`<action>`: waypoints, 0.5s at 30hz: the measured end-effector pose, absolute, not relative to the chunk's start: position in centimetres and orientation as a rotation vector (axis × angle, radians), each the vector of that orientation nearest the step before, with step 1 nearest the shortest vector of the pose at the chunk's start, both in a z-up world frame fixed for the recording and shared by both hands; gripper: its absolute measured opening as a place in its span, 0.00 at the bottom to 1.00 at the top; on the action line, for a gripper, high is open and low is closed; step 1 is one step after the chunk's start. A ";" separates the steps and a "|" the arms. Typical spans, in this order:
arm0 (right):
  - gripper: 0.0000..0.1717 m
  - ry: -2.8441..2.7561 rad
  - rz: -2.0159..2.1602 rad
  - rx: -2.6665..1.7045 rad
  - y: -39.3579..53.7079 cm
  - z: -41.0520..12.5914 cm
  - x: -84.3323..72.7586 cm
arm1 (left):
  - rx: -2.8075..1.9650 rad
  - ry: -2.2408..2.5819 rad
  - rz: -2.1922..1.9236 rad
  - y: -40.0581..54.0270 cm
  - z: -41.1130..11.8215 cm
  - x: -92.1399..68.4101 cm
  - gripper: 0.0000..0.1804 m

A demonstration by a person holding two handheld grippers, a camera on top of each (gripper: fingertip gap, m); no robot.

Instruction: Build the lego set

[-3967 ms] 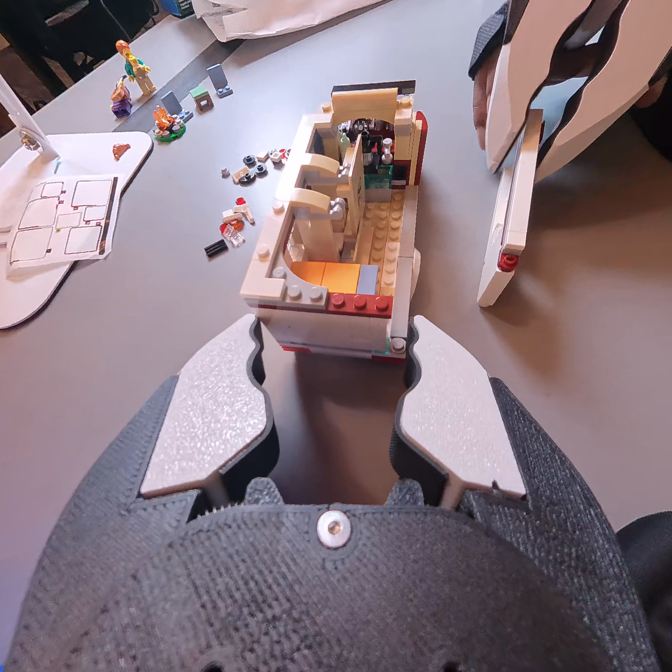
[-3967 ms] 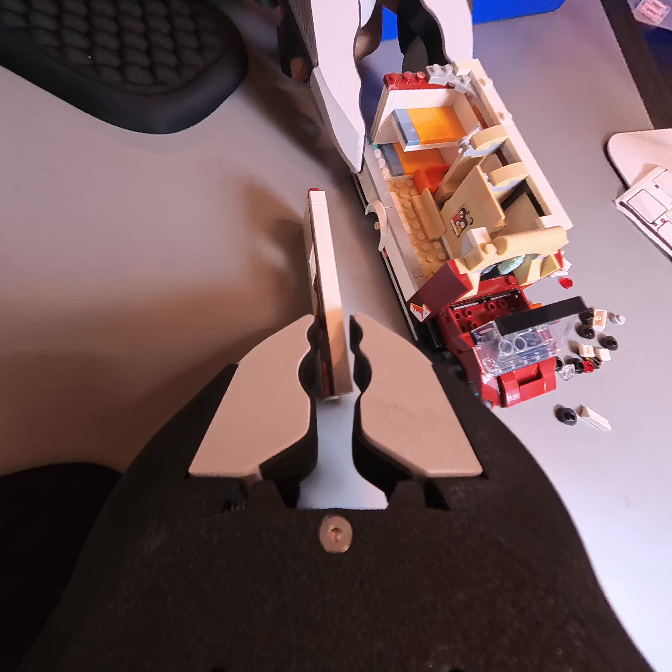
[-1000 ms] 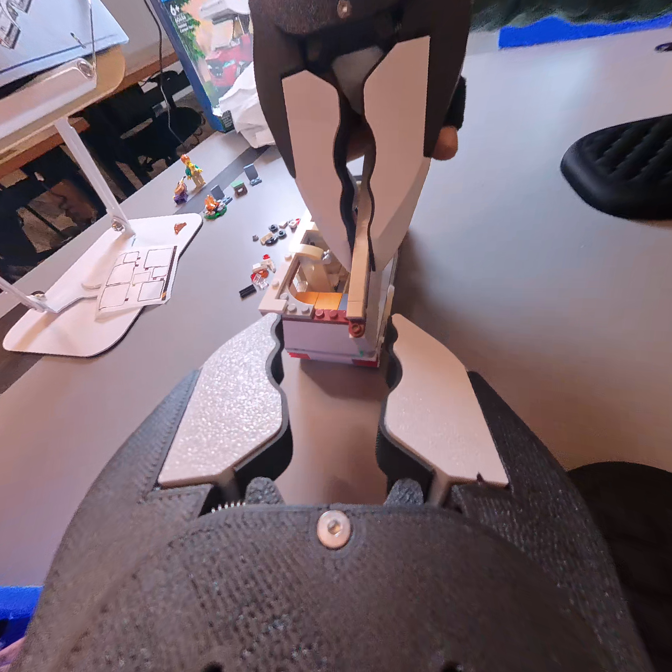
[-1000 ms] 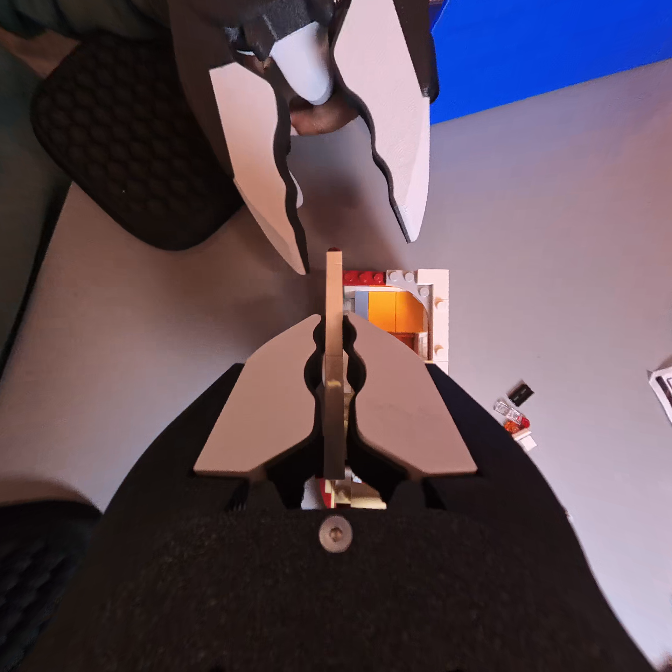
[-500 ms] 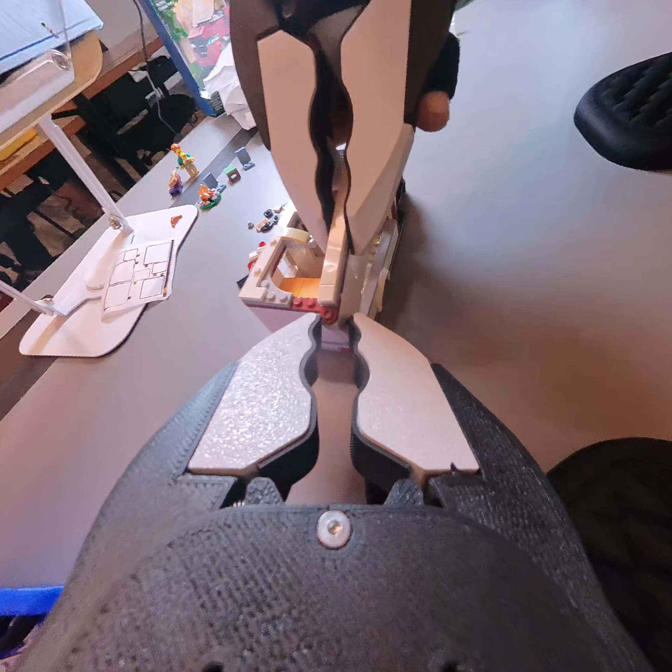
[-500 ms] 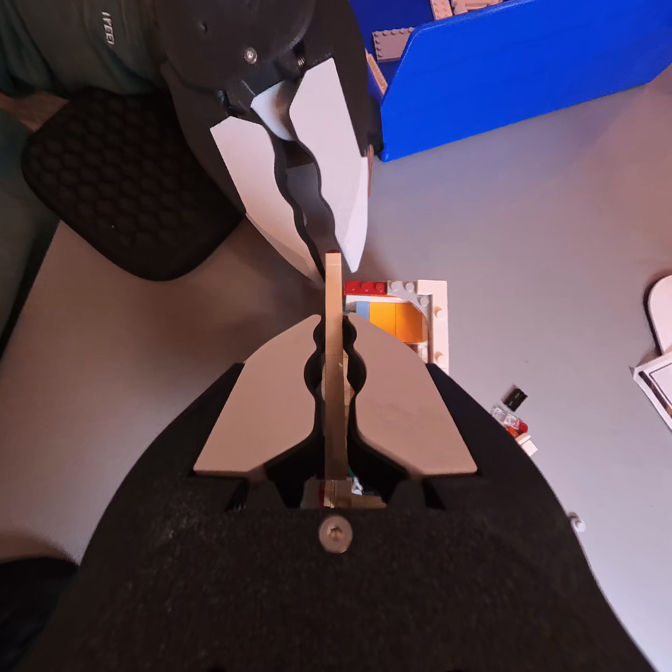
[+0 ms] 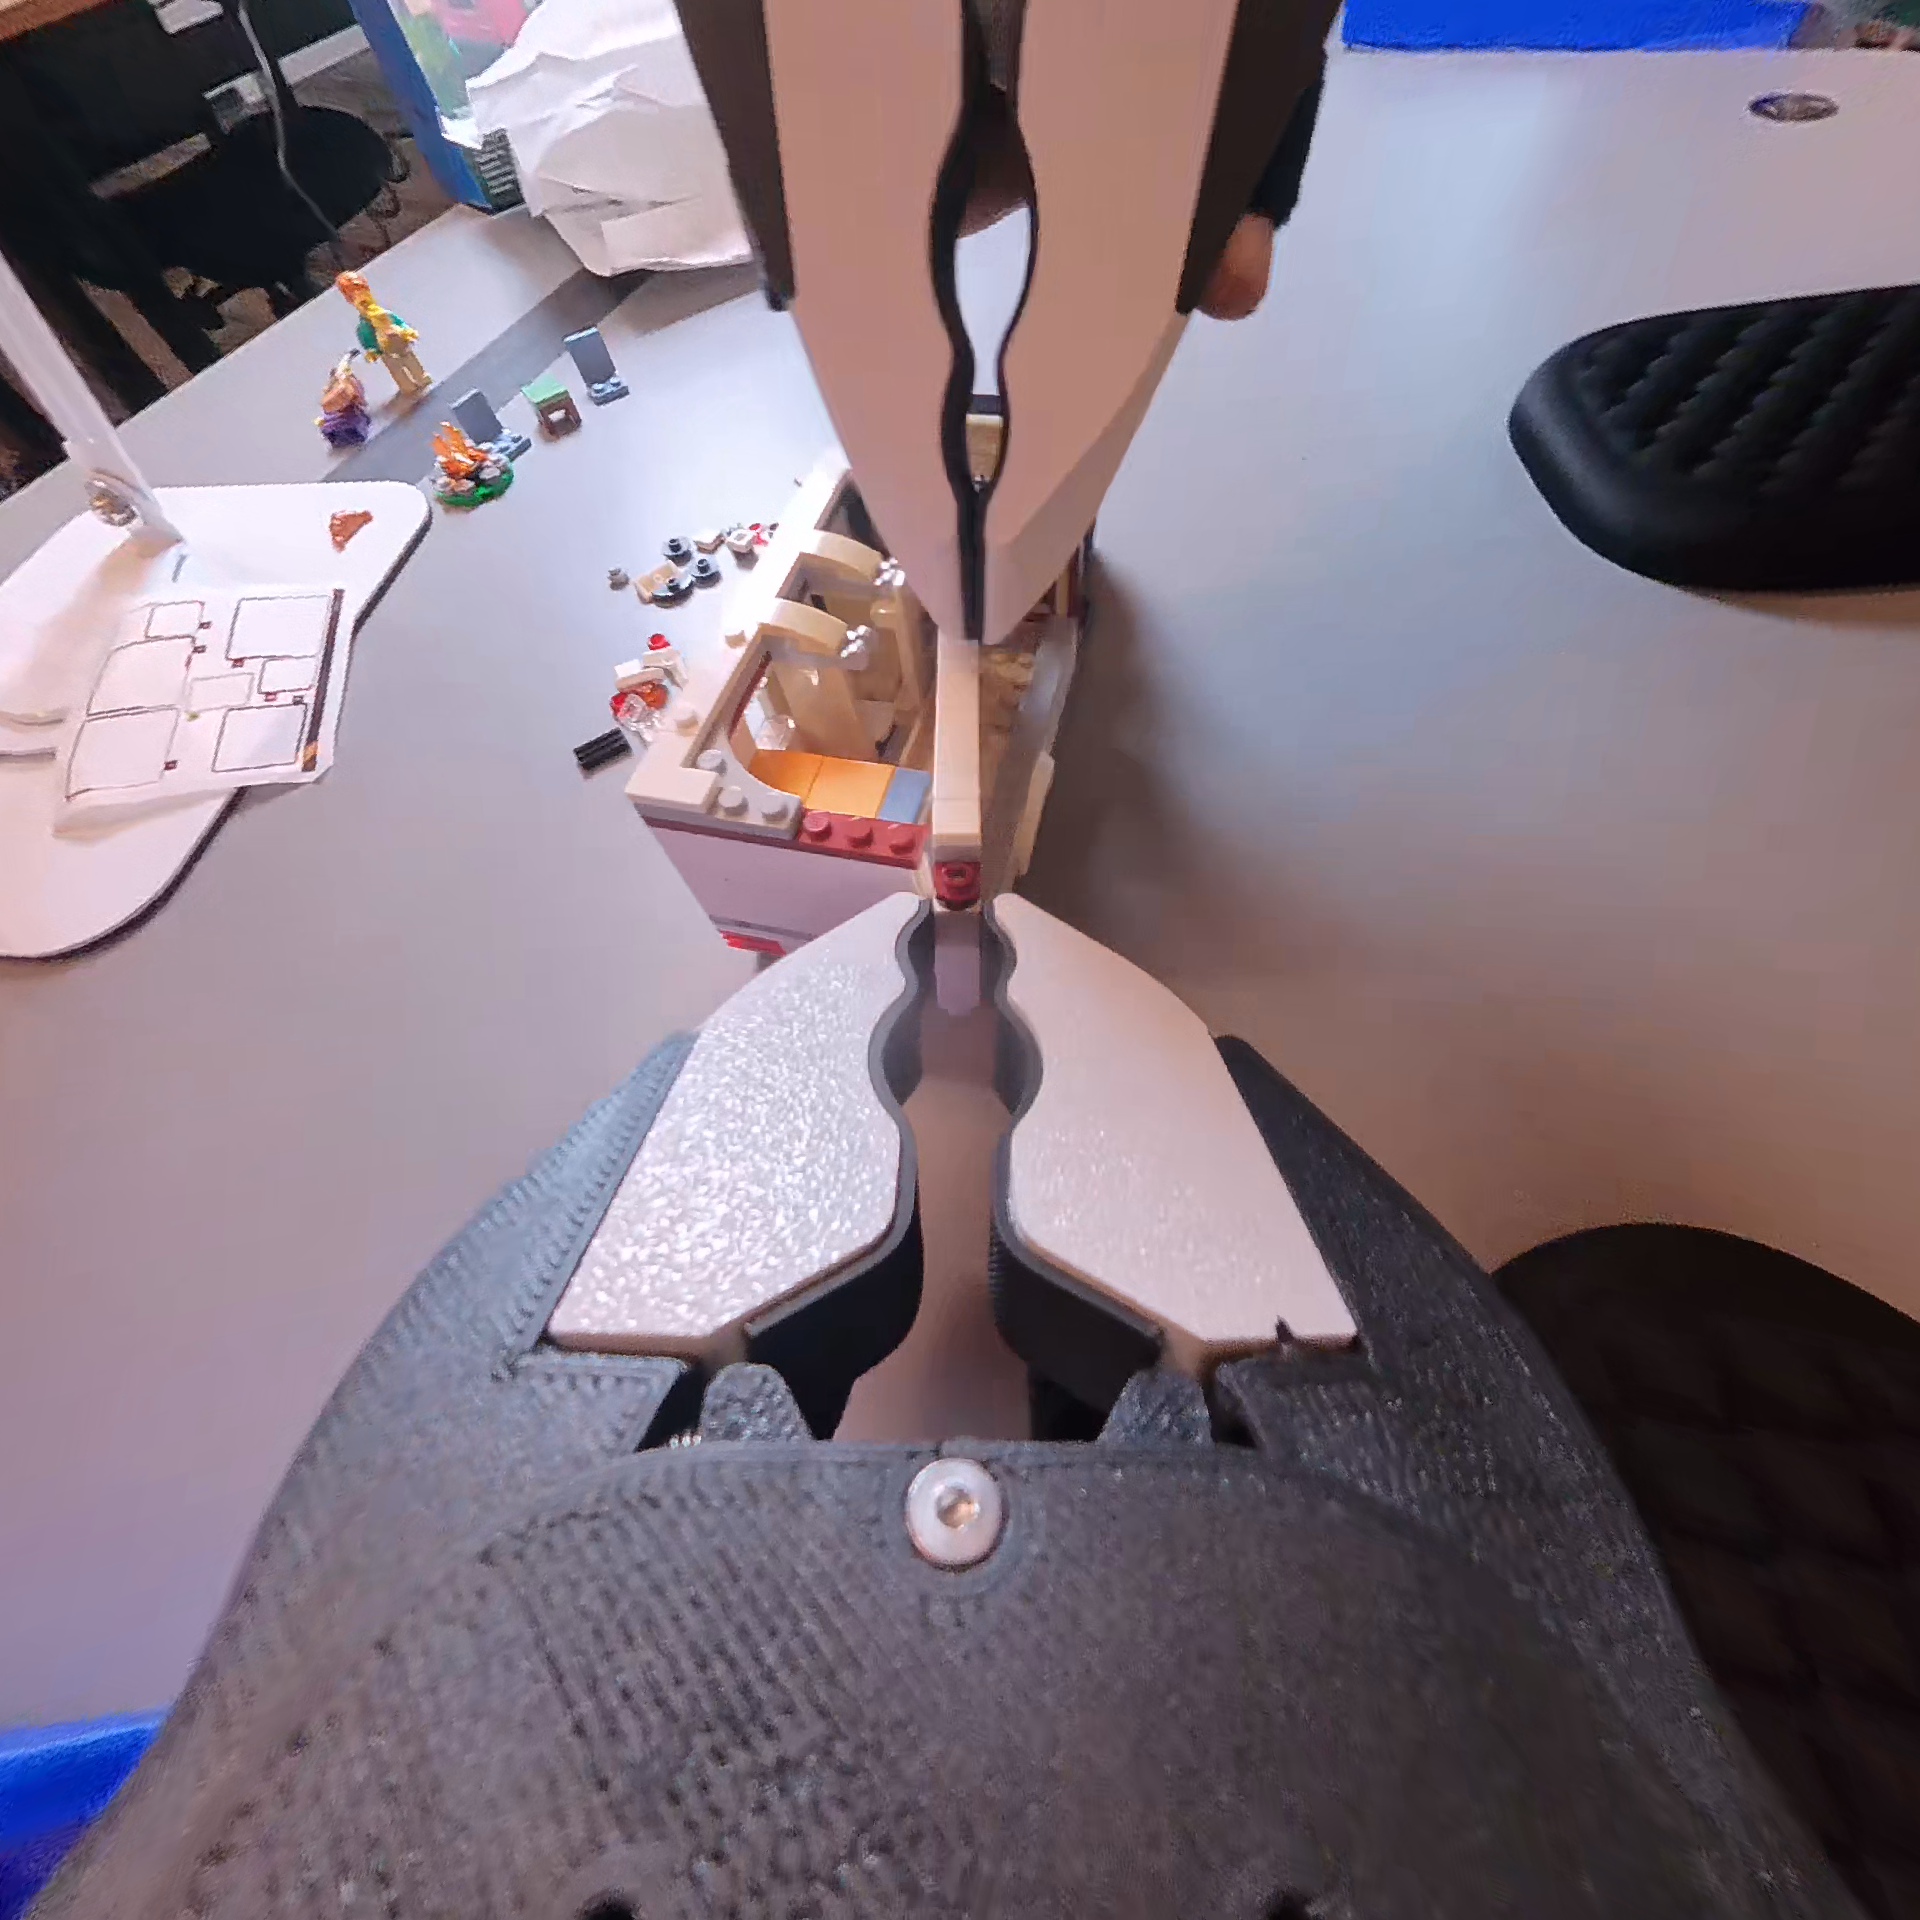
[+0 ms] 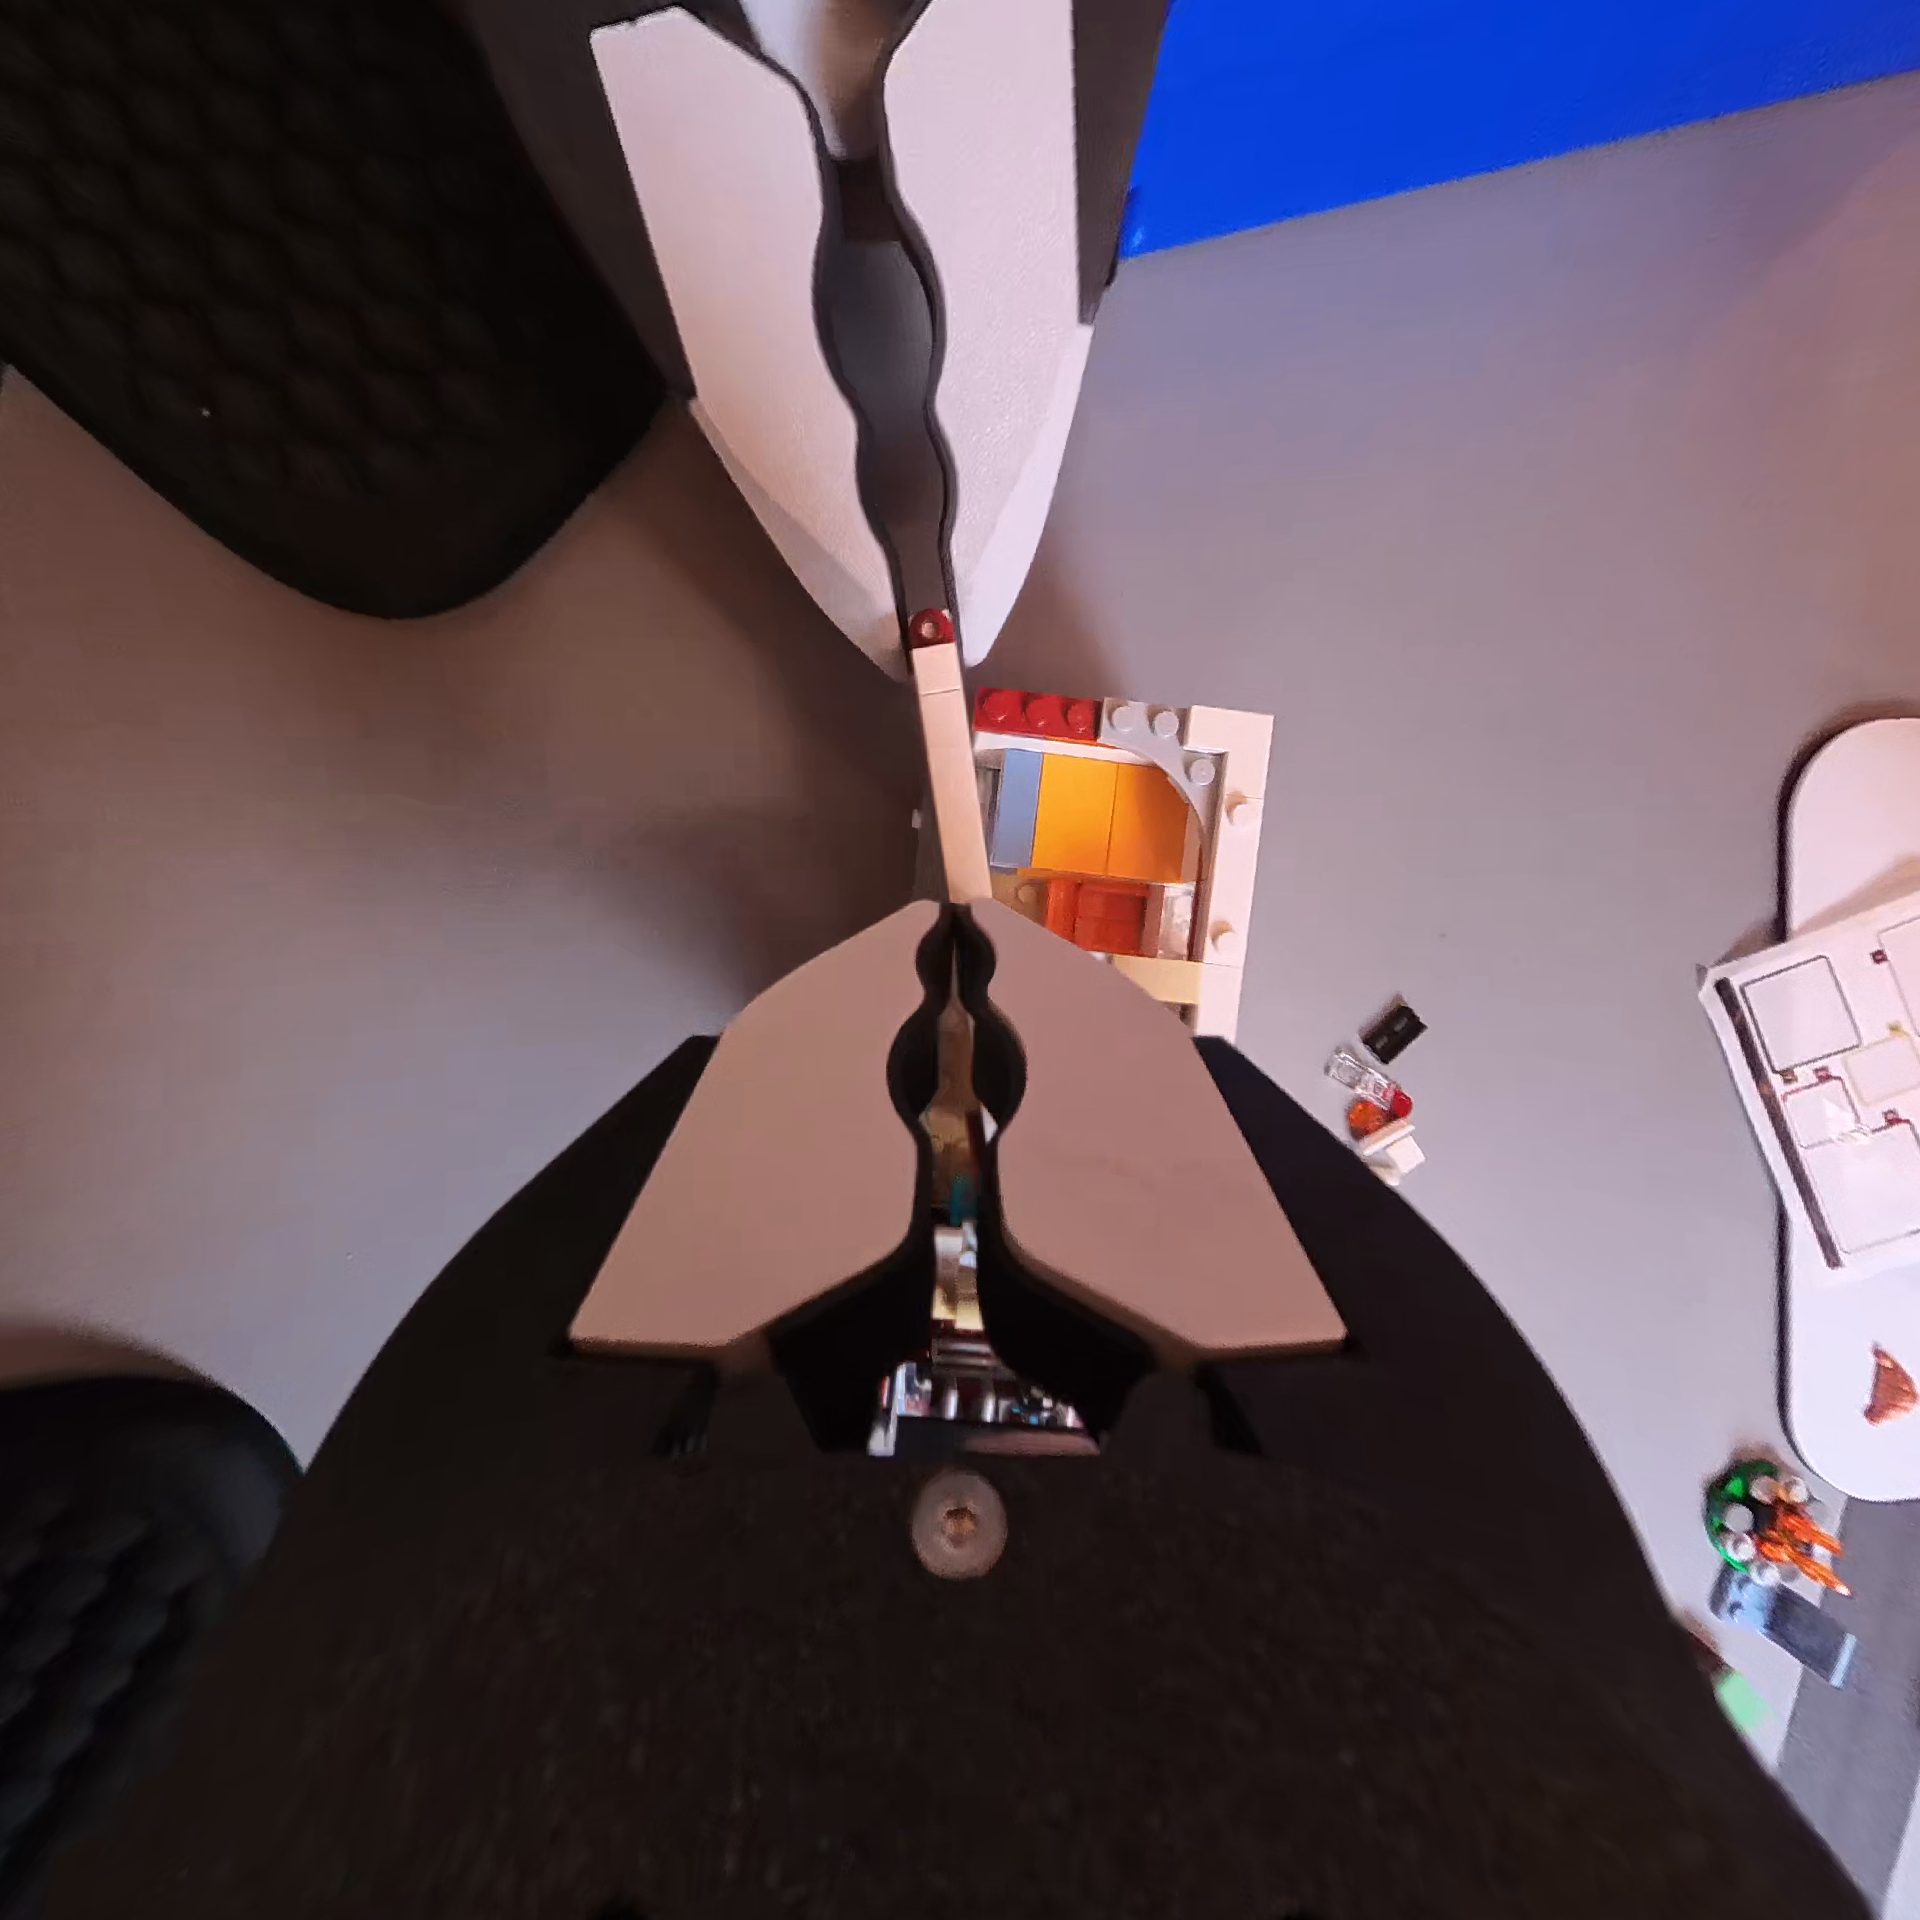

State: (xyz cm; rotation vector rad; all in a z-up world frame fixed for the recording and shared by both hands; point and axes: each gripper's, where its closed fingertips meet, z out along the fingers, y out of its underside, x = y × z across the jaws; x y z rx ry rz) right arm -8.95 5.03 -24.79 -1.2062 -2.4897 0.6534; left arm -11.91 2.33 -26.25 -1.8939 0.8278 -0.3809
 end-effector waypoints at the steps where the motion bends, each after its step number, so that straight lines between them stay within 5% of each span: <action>1: 0.00 -2.503 0.628 -1.207 5.1 -25.0 -8.9 | -1.892 0.812 -0.391 2.5 -26.2 -12.0 0.04; 10: 0.15 -2.628 0.355 -1.077 6.5 -25.6 -8.6 | -1.905 0.802 -0.430 2.5 -26.6 -12.1 0.05; 15: 0.04 -2.705 0.321 -1.128 6.2 -26.3 -8.6 | -1.902 0.789 -0.422 2.7 -26.6 -12.3 0.05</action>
